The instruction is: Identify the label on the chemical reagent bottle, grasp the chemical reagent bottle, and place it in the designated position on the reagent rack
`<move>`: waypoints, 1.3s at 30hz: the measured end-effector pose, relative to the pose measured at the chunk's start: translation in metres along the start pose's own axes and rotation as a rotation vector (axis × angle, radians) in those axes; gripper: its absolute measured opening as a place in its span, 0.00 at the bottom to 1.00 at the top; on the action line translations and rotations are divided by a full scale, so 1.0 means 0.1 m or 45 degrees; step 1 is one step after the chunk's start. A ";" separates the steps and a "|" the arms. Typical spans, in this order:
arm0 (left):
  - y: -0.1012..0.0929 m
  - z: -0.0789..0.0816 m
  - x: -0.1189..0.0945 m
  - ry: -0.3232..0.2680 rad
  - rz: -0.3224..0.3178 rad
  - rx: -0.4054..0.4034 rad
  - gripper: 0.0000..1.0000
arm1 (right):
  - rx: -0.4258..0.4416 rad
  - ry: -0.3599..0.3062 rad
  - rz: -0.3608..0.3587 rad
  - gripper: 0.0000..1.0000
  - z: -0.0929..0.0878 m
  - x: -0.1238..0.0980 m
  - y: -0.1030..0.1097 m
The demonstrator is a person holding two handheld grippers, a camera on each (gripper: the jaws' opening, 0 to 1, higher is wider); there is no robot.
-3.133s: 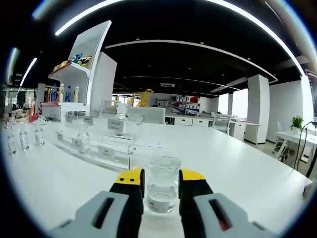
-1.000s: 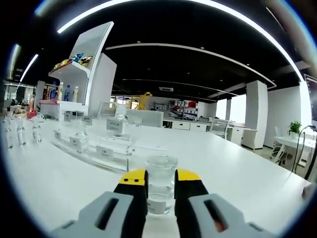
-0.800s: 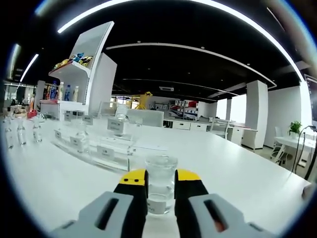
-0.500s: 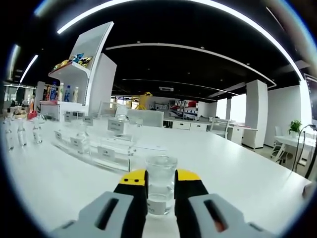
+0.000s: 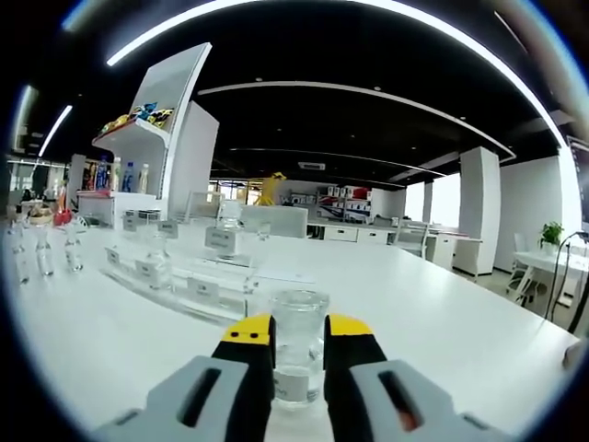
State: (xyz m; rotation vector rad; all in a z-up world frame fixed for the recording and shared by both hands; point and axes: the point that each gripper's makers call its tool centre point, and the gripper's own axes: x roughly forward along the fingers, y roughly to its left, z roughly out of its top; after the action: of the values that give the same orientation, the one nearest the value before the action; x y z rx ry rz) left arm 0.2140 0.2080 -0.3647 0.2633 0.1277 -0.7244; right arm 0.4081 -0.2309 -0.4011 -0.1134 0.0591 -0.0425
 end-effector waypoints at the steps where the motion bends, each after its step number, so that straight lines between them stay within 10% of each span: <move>1: 0.00 0.00 0.00 0.000 0.001 0.000 0.32 | -0.002 0.001 0.002 0.19 0.00 0.00 0.00; 39: 0.00 -0.01 0.01 0.002 -0.004 -0.002 0.32 | -0.011 -0.119 0.128 0.19 0.66 0.15 0.41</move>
State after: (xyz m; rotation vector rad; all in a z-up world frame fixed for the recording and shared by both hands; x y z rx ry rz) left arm 0.2146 0.2072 -0.3661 0.2620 0.1301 -0.7274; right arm 0.4285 -0.1831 -0.3417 -0.1207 -0.0284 0.0635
